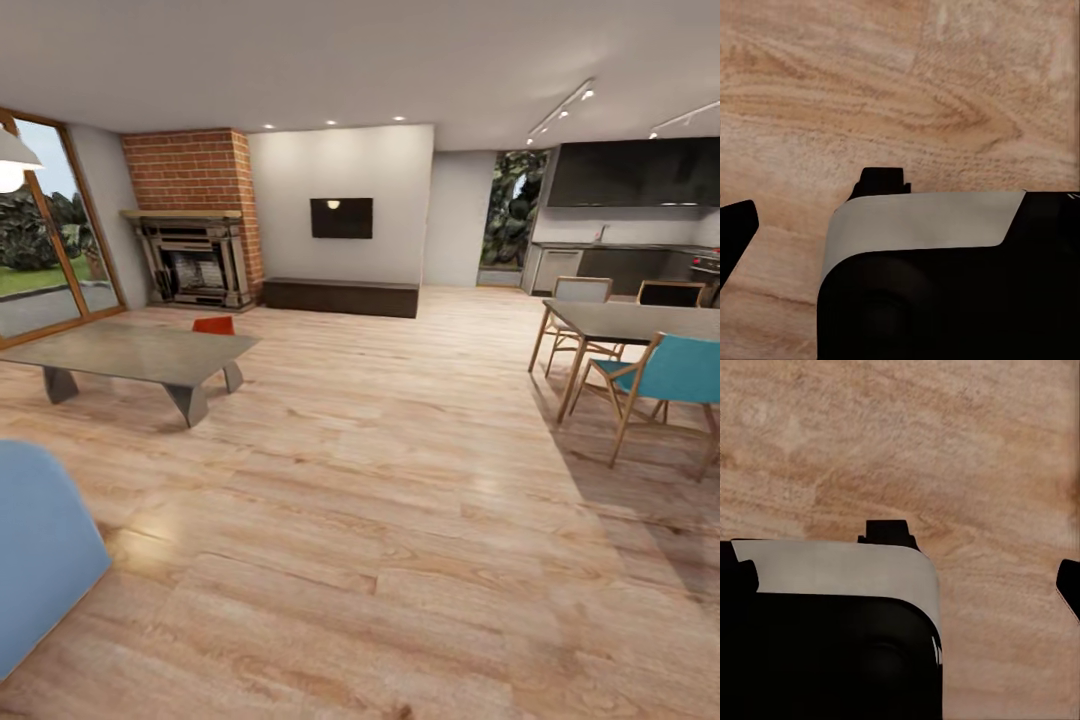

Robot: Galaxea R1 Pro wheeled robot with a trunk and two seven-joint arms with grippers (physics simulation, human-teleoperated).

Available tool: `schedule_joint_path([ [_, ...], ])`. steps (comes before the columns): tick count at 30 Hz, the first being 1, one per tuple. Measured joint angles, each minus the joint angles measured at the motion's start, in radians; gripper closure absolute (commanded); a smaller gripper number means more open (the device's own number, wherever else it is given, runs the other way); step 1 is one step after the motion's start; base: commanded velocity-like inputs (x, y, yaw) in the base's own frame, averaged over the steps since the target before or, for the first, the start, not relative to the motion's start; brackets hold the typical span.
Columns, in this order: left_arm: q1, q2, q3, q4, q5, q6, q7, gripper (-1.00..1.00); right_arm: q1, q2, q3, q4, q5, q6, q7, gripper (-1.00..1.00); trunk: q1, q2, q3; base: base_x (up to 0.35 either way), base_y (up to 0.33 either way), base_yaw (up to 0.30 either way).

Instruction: Move the two storage containers from the living room to the garage. In the garage, place one container on the floor and stack the other container on top of it (either order is fine).

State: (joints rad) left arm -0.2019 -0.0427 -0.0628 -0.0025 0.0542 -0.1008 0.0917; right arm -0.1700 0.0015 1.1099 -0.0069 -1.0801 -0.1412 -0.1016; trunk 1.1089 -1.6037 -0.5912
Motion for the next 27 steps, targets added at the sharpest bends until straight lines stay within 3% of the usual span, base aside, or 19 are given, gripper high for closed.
schedule_joint_path([
  [27, 0.0, 0.0, 0.0, 0.0, 0.0, 0.0, 0.0, -1.0, 0.0, 0.0, 0.0, 0.0, 0.0, 0.0, 0.0, -1.0, 0.0, 0.0, 0.0, 0.323, 0.0, -0.002],
])
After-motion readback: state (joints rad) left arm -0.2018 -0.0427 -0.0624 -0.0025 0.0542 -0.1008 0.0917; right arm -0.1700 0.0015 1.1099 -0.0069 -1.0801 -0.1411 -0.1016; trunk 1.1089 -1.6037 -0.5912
